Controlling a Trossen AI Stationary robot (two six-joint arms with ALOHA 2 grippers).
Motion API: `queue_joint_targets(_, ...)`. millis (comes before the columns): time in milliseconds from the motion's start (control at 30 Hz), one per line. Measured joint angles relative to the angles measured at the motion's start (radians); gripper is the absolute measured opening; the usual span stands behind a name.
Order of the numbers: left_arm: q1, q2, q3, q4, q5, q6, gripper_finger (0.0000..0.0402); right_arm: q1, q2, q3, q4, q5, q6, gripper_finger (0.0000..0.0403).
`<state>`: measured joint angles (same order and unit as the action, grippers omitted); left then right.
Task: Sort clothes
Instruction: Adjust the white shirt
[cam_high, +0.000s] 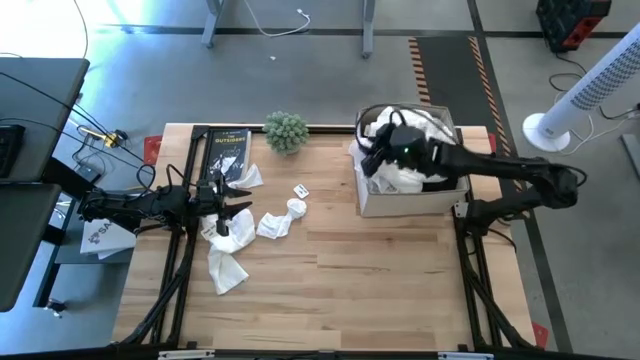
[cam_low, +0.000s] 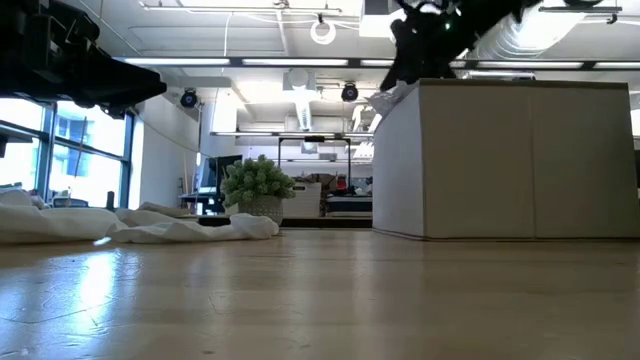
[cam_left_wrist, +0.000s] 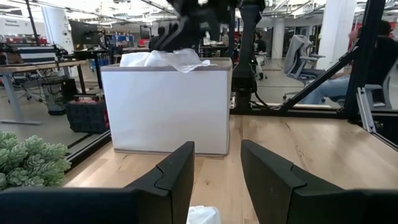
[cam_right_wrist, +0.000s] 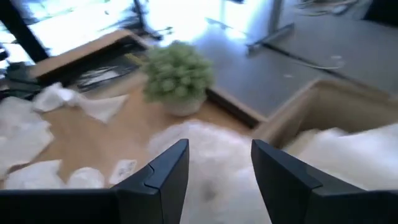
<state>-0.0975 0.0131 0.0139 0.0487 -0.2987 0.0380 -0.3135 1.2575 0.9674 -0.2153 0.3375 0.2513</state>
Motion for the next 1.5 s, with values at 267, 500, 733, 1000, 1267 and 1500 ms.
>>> queue_joint_targets(267,0.000,0.000,0.000,0.000,0.000,0.000,0.0131,-0.029,0.023,-0.226,0.171,0.264,0.217,0.0172)
queue_joint_targets(500,0.000,0.000,0.000,0.000,0.000,0.000,0.0131,-0.039,0.030,-0.375,0.422,0.411,0.276,0.0172)
queue_joint_targets(733,0.000,0.000,0.000,0.000,0.000,0.000,0.0131,-0.039,-0.055,-0.343,0.470,0.381,0.147,0.0171)
queue_joint_targets(1000,0.000,0.000,0.000,0.000,0.000,0.000,0.0131,-0.059,-0.118,-0.271,0.195,0.454,0.180,0.0171)
queue_joint_targets(1267,0.000,0.000,0.000,0.000,0.000,0.000,0.0131,-0.131,-0.018,-0.343,0.043,0.393,0.358,0.0171)
queue_joint_targets(1500,0.000,0.000,0.000,0.000,0.000,0.000,0.0131,-0.129,-0.046,-0.259,-0.067,0.513,0.277,0.0161)
